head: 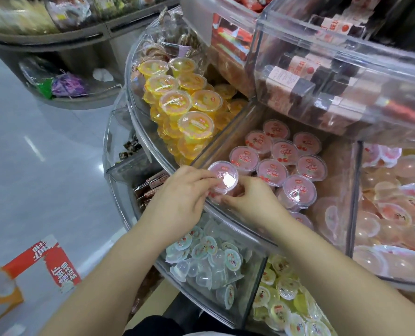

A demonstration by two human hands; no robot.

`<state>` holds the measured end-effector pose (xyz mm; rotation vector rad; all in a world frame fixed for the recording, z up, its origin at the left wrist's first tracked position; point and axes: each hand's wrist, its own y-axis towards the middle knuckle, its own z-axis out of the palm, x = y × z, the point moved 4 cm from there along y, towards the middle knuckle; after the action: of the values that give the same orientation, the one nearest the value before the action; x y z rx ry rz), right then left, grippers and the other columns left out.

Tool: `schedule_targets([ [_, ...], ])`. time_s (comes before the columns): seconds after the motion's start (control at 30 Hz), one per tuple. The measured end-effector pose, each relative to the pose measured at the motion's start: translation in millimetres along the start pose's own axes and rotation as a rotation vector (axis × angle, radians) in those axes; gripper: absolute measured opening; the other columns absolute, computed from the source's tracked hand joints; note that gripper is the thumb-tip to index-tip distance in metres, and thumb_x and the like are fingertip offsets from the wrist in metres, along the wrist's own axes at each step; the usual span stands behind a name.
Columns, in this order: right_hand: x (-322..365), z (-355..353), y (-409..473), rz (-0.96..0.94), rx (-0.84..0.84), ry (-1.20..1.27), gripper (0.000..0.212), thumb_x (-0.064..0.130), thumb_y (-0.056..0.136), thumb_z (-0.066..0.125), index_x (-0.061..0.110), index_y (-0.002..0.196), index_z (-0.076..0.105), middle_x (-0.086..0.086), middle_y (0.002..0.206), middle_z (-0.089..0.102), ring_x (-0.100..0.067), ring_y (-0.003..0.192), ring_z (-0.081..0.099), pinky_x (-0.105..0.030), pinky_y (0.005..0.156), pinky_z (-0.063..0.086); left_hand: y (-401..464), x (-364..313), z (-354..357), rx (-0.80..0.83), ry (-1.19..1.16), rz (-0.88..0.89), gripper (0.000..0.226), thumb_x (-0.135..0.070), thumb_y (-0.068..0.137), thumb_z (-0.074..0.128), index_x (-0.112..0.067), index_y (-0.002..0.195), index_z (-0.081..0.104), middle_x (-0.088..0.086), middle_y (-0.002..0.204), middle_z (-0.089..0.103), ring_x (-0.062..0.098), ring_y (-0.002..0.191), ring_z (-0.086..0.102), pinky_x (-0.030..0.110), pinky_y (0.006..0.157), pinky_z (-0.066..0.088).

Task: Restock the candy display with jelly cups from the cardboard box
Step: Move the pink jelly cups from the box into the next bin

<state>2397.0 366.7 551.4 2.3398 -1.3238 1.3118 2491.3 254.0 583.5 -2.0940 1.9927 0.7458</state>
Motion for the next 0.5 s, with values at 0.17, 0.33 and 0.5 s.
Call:
schedule_targets([
  [0.17,-2,-29,-28,0.072,-0.057,-0.073,0.022,0.032,0.077,0.072,0.025,0.096,0.063,0.008,0.076,0.064,-0.011,0.072,0.061,-0.033,0.069,0.051,-14,4,-13,-0.151,-0.312,-0.142,0.028,-0.004,0.09,0.056,-0.016,0.112,0.066,-0.011,0.113,0.063,0.004,0.11,0.054,0.008,0.096,0.036],
  [0.33,62,-11,-57,-0.261,-0.075,0.13,0.006,0.023,0.078,0.069,0.026,0.081,0.065,0.008,0.068,0.063,-0.001,0.057,0.053,-0.017,0.059,0.046,-65,29,-30,-0.366,-0.588,-0.332,0.038,-0.004,0.089,0.057,-0.04,0.099,0.066,-0.023,0.103,0.066,-0.004,0.102,0.059,0.005,0.084,0.041],
  [0.5,94,115,-67,-0.371,0.426,0.186,0.014,0.028,0.08,0.064,0.036,0.091,0.06,0.01,0.074,0.062,0.001,0.065,0.056,-0.01,0.062,0.044,-177,94,-1,-0.575,-0.77,-0.822,0.039,-0.008,0.089,0.058,-0.044,0.082,0.069,-0.024,0.088,0.07,-0.009,0.084,0.063,0.0,0.068,0.043],
])
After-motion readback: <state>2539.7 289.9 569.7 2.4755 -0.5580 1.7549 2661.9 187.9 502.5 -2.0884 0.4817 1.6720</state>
